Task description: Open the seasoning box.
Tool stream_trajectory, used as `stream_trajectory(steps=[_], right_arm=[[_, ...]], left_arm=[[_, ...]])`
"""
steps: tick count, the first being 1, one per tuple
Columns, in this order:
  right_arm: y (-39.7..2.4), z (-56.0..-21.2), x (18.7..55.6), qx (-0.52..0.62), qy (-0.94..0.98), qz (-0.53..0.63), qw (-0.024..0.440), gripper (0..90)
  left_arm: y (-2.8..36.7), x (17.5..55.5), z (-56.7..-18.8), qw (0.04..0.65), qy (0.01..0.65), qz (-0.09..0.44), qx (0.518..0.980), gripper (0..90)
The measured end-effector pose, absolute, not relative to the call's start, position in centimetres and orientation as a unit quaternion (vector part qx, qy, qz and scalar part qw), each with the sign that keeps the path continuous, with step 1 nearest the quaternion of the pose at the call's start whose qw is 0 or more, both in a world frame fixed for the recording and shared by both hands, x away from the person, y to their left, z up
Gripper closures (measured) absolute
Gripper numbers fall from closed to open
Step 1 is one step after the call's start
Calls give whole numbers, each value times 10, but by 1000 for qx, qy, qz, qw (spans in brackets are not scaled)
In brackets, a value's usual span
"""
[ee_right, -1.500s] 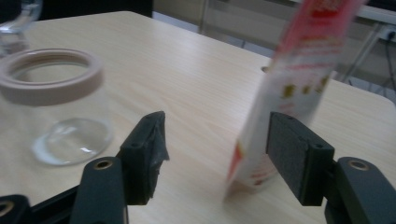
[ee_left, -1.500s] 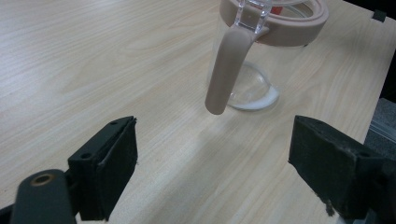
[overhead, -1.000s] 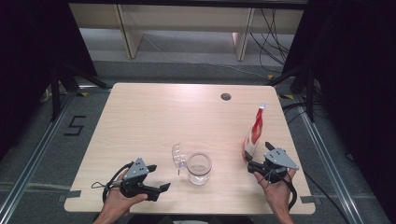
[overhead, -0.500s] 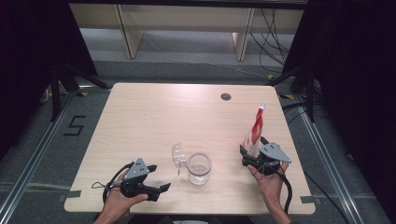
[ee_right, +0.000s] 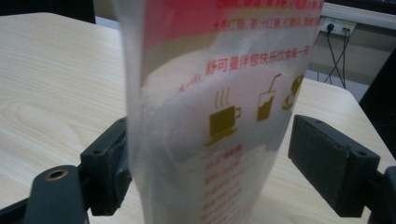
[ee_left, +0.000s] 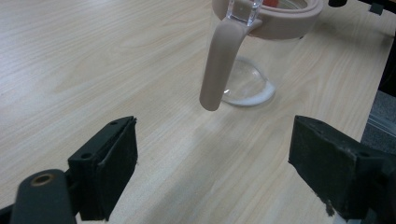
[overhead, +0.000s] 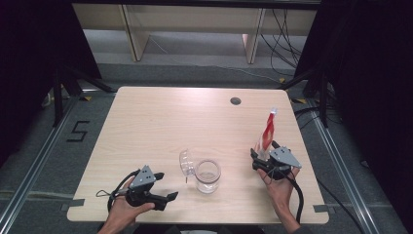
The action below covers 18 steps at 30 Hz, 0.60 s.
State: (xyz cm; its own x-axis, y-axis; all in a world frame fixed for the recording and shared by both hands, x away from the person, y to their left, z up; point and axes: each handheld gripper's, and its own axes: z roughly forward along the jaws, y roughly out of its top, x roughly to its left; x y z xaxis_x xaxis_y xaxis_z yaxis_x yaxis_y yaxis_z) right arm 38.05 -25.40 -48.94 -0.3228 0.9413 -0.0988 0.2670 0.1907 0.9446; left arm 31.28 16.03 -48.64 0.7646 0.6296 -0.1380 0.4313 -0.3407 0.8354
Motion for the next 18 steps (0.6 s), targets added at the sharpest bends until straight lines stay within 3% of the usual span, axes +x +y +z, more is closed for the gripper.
stream_trajectory(steps=[18], right_arm=[[-258, -491, 384, 450, 676, 444, 378, 268]], left_arm=[[159, 313, -487, 474, 328, 106, 811, 152]])
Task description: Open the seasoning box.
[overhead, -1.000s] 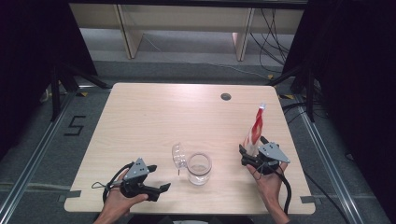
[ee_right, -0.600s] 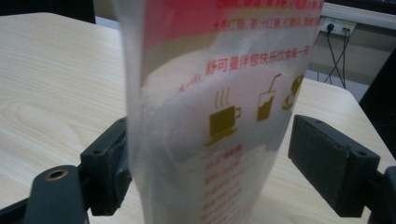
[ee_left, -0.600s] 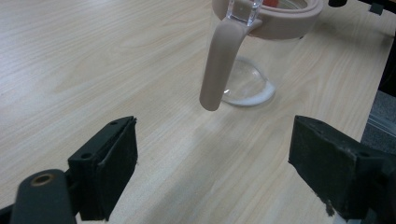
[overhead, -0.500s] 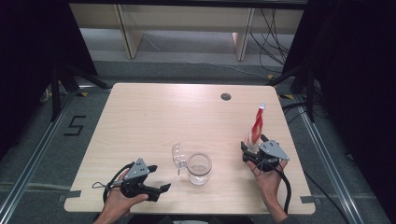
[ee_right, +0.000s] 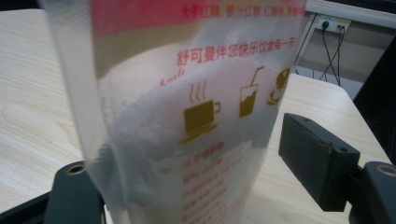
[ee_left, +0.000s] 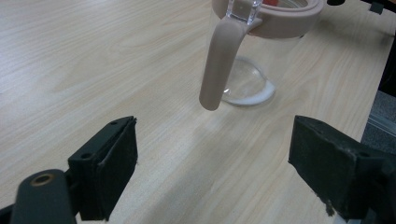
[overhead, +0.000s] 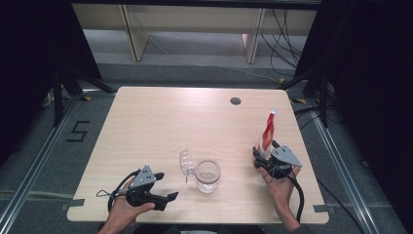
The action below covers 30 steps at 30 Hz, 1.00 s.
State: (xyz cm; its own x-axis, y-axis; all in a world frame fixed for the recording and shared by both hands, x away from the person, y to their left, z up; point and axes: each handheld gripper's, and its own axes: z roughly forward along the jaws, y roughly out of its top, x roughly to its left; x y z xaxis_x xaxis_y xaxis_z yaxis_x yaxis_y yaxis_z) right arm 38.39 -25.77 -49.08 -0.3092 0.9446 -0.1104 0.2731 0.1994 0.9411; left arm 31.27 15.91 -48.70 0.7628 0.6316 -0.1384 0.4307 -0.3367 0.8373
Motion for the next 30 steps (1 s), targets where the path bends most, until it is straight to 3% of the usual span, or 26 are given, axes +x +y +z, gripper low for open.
stream_trajectory(steps=[4, 9, 30], right_arm=[[-259, -491, 387, 431, 679, 443, 396, 267], [-255, -494, 388, 459, 669, 450, 373, 276], [-284, -489, 393, 391, 722, 453, 349, 447]], left_arm=[[159, 313, -485, 476, 327, 105, 809, 151], [161, 313, -485, 478, 333, 105, 806, 151], [164, 313, -485, 479, 329, 110, 806, 152]])
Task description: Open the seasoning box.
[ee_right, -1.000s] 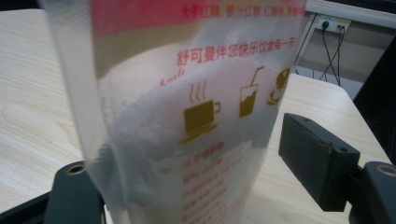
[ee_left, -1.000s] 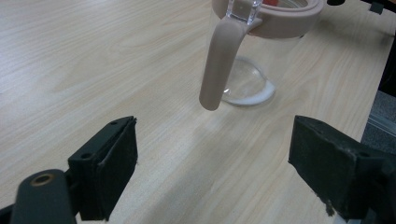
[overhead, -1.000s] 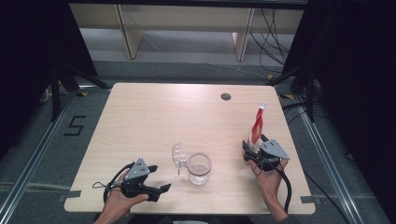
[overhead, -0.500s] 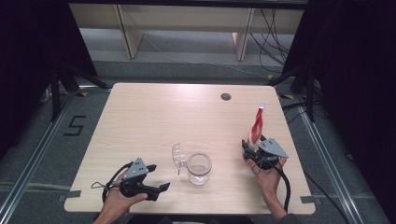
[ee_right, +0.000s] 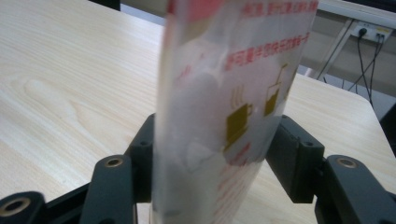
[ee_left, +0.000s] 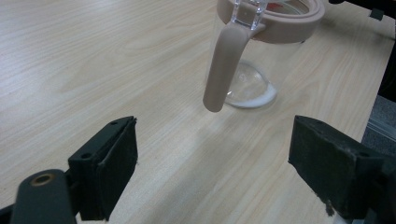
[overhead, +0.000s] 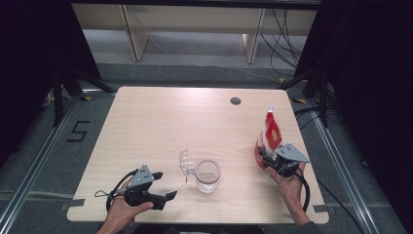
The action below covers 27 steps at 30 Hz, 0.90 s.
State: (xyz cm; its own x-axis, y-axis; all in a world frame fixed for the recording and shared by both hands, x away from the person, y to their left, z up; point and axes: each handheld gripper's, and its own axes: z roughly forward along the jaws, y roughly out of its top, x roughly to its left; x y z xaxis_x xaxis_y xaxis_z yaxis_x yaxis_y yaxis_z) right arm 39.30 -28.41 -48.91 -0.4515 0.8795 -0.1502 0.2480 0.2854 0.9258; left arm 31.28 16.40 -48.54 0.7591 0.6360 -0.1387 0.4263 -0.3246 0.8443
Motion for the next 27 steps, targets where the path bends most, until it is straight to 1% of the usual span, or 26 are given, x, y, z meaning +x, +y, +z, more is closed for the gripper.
stream_trajectory(steps=[6, 8, 11, 12, 16, 17, 18, 19, 21, 23, 24, 26, 27], right_arm=[[-300, -490, 399, 352, 730, 470, 351, 467], [-304, -490, 400, 343, 738, 474, 336, 469], [-306, -491, 400, 335, 741, 477, 334, 470], [-307, -492, 401, 325, 742, 478, 339, 470], [-310, -492, 401, 328, 739, 483, 337, 474], [-307, -493, 400, 342, 731, 487, 335, 472], [-309, -492, 401, 333, 736, 482, 339, 468], [-306, -493, 398, 357, 731, 484, 322, 447], [-304, -495, 398, 395, 705, 492, 323, 383], [-303, -495, 397, 416, 694, 497, 314, 366], [-302, -495, 396, 430, 677, 502, 322, 346], [-298, -493, 393, 437, 669, 506, 325, 342], [-294, -495, 393, 433, 660, 510, 340, 339]], left_arm=[[163, 313, -486, 482, 333, 105, 803, 152], [164, 313, -485, 475, 333, 108, 807, 152], [164, 313, -486, 476, 331, 104, 808, 152], [163, 313, -486, 477, 333, 105, 807, 152], [164, 315, -486, 479, 323, 113, 809, 152], [164, 314, -487, 480, 333, 104, 805, 152], [164, 314, -487, 480, 333, 104, 805, 152], [163, 314, -487, 479, 333, 104, 805, 152], [163, 315, -487, 480, 333, 104, 805, 152], [162, 315, -487, 482, 333, 104, 804, 152], [162, 314, -487, 478, 332, 103, 807, 152], [162, 314, -487, 476, 336, 104, 806, 152], [162, 315, -488, 478, 331, 105, 807, 152]])
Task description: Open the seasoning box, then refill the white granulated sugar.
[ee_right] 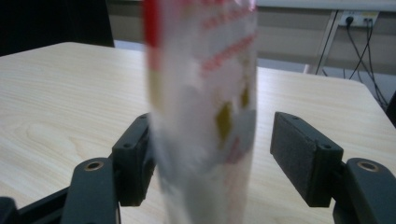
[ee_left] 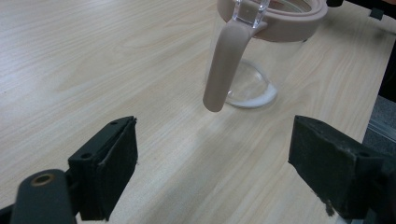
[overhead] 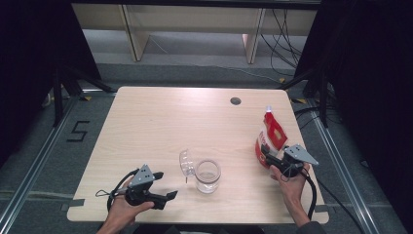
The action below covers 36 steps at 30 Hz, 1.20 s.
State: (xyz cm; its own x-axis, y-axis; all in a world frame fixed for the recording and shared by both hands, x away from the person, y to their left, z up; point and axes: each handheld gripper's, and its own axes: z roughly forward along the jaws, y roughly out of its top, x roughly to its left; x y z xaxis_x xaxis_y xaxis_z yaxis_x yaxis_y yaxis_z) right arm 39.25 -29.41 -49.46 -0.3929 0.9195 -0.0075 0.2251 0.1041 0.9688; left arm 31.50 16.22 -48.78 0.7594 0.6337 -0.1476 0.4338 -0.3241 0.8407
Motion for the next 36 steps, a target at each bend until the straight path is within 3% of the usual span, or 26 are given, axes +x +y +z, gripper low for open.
stream_trajectory(steps=[12, 23, 27, 36], right_arm=[[-285, -503, 399, 415, 673, 486, 373, 342], [-284, -507, 399, 428, 658, 500, 366, 194], [-289, -515, 402, 427, 660, 507, 353, 290], [-293, -515, 405, 424, 651, 516, 362, 330]], left_arm=[[162, 313, -488, 477, 331, 104, 807, 152], [162, 314, -487, 479, 334, 103, 806, 152], [162, 313, -487, 479, 324, 106, 809, 152], [161, 312, -487, 477, 326, 106, 809, 152]])
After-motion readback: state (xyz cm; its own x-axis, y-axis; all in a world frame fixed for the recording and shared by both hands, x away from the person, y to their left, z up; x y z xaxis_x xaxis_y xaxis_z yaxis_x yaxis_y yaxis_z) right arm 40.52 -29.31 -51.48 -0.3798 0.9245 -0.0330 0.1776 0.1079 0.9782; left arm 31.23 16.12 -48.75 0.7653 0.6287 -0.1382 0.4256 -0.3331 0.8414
